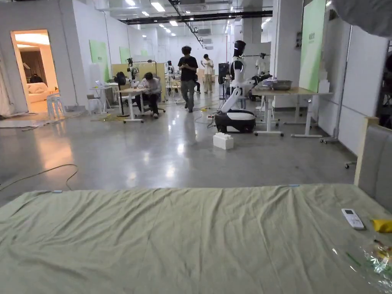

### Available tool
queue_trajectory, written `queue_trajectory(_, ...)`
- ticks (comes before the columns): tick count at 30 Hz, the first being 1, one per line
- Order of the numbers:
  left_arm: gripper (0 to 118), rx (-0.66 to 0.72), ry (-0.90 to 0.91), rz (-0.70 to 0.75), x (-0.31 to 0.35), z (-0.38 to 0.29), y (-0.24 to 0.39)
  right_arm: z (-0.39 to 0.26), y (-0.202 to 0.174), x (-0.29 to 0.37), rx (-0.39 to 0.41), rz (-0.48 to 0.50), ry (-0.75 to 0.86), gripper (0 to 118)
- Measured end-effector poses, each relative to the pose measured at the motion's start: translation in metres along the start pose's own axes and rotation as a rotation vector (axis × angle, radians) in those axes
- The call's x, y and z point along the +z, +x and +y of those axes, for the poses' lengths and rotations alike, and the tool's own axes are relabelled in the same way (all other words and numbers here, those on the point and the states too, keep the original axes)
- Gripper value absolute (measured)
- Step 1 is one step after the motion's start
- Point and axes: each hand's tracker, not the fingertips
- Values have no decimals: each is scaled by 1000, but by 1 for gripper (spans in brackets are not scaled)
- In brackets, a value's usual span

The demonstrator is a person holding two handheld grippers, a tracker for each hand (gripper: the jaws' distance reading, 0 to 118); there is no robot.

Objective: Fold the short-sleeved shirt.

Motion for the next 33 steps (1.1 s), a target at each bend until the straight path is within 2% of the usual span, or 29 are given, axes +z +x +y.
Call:
queue_trajectory(2,0,18,-25,-7,-2,-1,15,6,-19,5,34,45,29,0)
queue_trajectory(3,0,49,-28,-21,-2,0,17,8,-27,4,47,30,15,0)
queue_trajectory(4,0,112,-20,-21,-1,1,15,8,-18,9,24,21,12,0)
queue_trajectory(5,0,216,-16,-15,1,2,5,10,-18,8,-60,50,-5,0)
queue_trajectory(6,0,330,10,-7,5,1,-9,8,-1,11,-165,42,-16,0)
queue_trajectory(7,0,445,27,7,9,1,-23,5,13,10,-293,17,-25,0)
queue_trajectory(10,0,991,72,102,29,-14,-82,-19,68,20,-819,-94,-71,0)
queue_trajectory(12,0,1472,135,106,45,-40,-107,-41,87,29,-1257,-162,-85,0)
queue_trajectory(14,0,1792,270,65,51,-67,-106,-65,89,38,-1618,-126,1,0)
queue_trajectory(15,0,1817,304,29,50,-73,-100,-74,81,42,-1819,-76,17,0)
queue_trajectory(16,0,1770,270,40,53,-66,-97,-81,79,44,-1960,-52,35,0)
queue_trajectory(17,0,1708,233,52,55,-63,-94,-81,75,41,-1957,-36,-45,0)
queue_trajectory(18,0,1613,215,65,57,-60,-93,-83,79,40,-1909,-76,-53,0)
queue_trajectory(19,0,1578,215,63,58,-59,-92,-81,82,42,-1860,-103,-38,0)
queue_trajectory(23,0,1605,230,48,61,-51,-96,-81,85,42,-1833,-103,-35,0)
queue_trajectory(33,0,1533,238,43,60,-47,-104,-76,88,44,-1806,-85,-38,0)
